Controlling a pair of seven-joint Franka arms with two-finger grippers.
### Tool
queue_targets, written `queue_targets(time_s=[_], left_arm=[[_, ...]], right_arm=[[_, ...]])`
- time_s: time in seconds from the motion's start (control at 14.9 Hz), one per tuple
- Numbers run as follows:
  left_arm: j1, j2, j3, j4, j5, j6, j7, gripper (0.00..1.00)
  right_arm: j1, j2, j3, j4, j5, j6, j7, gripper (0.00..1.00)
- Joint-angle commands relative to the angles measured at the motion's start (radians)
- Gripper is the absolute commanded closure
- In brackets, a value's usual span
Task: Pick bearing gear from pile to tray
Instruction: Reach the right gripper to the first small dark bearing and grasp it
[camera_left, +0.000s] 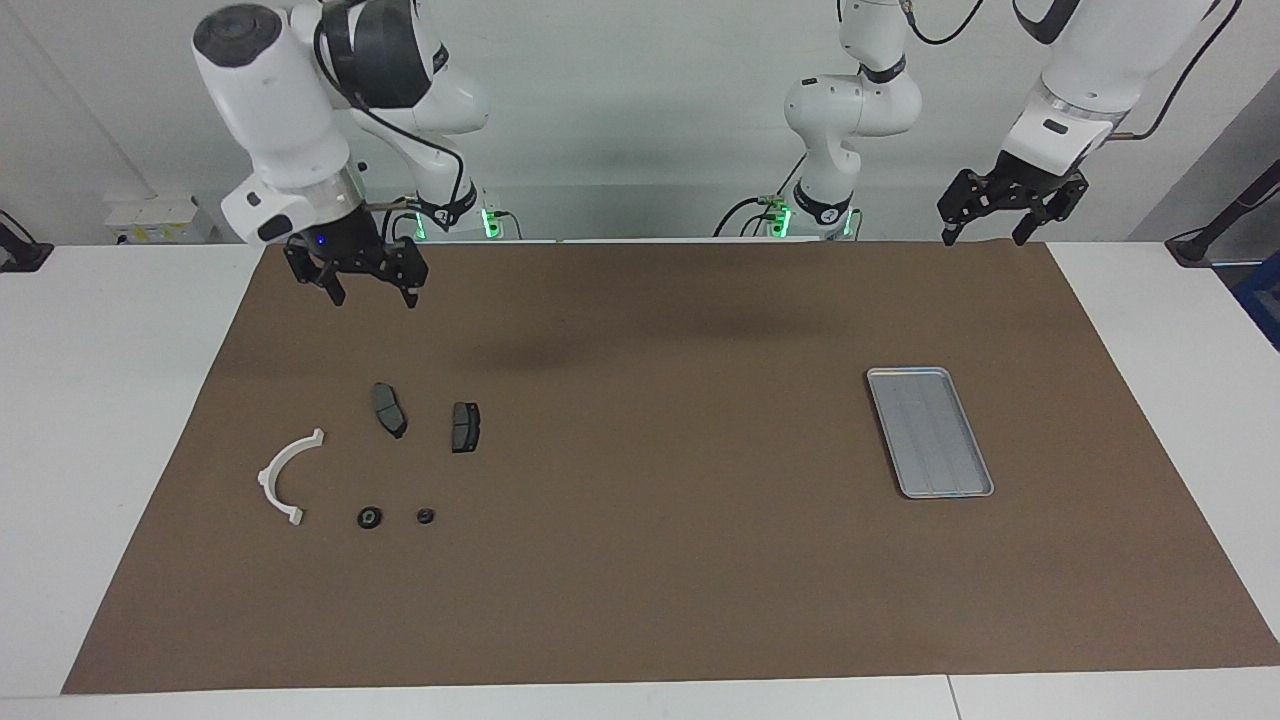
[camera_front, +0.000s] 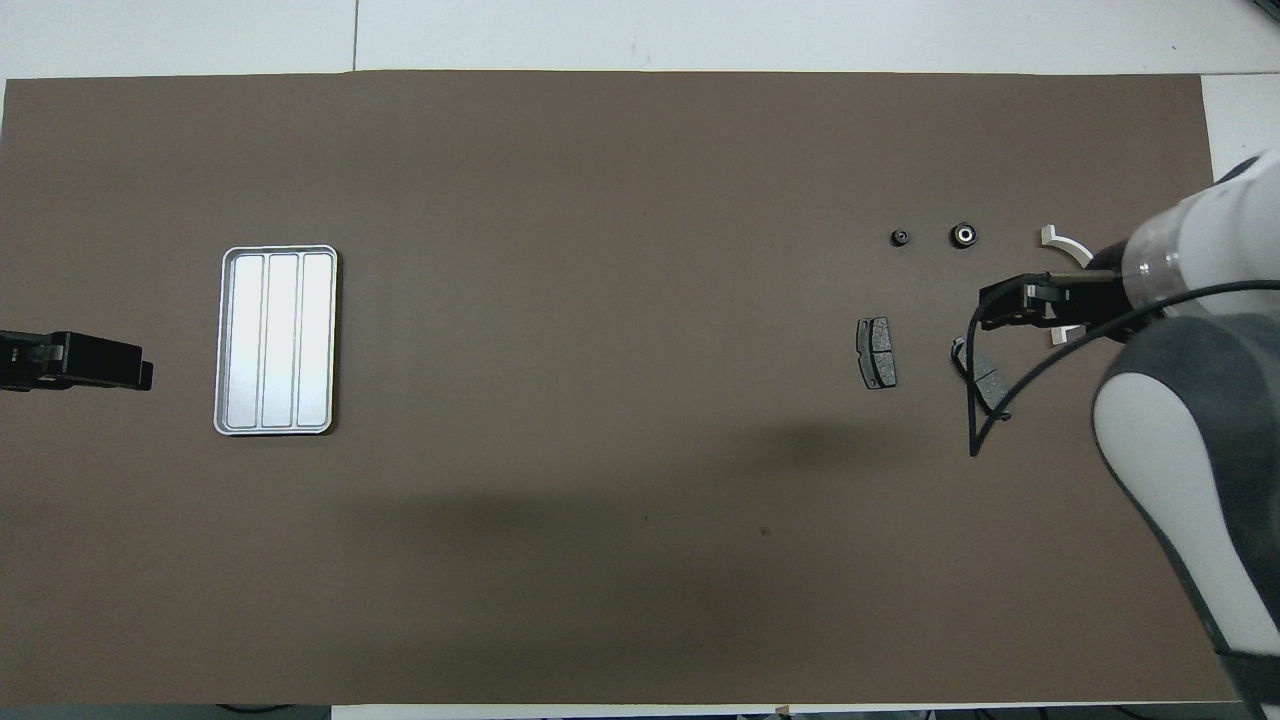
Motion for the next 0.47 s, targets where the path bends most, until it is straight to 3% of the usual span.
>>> queue_targets(time_s=[0.0, 0.27, 0.4], left_arm=[[-0.012, -0.007, 0.010, 0.009, 0.005, -0.019, -0.001, 0.00], [-0.012, -0.007, 0.010, 0.009, 0.005, -0.019, -0.001, 0.00], [-0.015, -0.006, 0.007, 0.012, 0.005, -0.003, -0.001, 0.00]], right_arm=[[-0.008, 0.163, 0.005, 0.017, 0.005, 0.133, 0.076, 0.00], [0.004, 0.337, 0.004, 0.052, -0.010, 0.298, 0.112, 0.00], [0.004, 0.420, 0.005, 0.118, -0.105, 0.315, 0.153, 0.00]])
